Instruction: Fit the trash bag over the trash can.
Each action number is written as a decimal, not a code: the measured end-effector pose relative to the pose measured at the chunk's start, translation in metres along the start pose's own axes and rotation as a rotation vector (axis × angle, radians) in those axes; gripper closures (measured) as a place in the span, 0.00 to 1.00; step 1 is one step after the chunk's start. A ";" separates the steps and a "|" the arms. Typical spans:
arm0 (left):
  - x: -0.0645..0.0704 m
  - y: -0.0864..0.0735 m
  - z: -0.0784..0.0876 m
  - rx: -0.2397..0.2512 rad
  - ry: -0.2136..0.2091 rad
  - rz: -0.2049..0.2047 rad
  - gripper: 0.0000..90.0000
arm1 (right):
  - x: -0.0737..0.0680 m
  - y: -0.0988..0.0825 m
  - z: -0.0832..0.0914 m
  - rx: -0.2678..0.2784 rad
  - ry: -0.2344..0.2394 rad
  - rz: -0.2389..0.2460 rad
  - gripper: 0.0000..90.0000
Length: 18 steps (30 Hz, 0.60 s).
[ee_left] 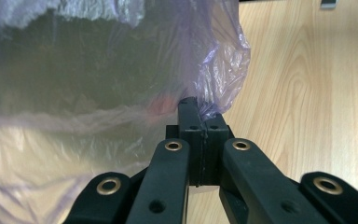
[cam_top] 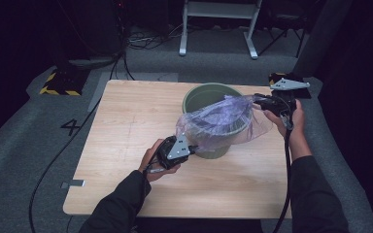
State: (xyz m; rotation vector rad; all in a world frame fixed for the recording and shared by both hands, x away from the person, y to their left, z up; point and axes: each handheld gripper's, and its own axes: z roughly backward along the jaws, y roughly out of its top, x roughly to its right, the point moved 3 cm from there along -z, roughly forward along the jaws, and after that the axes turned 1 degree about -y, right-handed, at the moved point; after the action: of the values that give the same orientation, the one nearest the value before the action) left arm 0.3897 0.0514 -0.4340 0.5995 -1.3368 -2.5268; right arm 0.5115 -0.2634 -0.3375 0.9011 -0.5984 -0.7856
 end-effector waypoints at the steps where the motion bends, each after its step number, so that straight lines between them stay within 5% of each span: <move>1: -0.001 -0.003 -0.001 -0.006 -0.006 0.008 1.00 | 0.000 0.000 0.000 0.000 0.000 0.000 0.91; 12: -0.010 -0.032 0.000 -0.083 -0.043 0.049 1.00 | 0.010 -0.004 -0.007 -0.004 -0.014 -0.038 0.95; 15: -0.012 -0.035 0.002 -0.063 -0.028 0.080 0.99 | 0.011 -0.006 -0.010 -0.009 -0.013 -0.046 0.95; 18: -0.016 -0.033 0.008 -0.037 0.004 0.125 0.64 | 0.009 -0.006 -0.011 -0.009 -0.010 -0.044 0.96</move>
State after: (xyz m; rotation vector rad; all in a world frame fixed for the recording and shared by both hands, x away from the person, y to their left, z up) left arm 0.4002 0.0818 -0.4537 0.4974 -1.2814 -2.4431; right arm 0.5231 -0.2683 -0.3467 0.9052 -0.5848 -0.8323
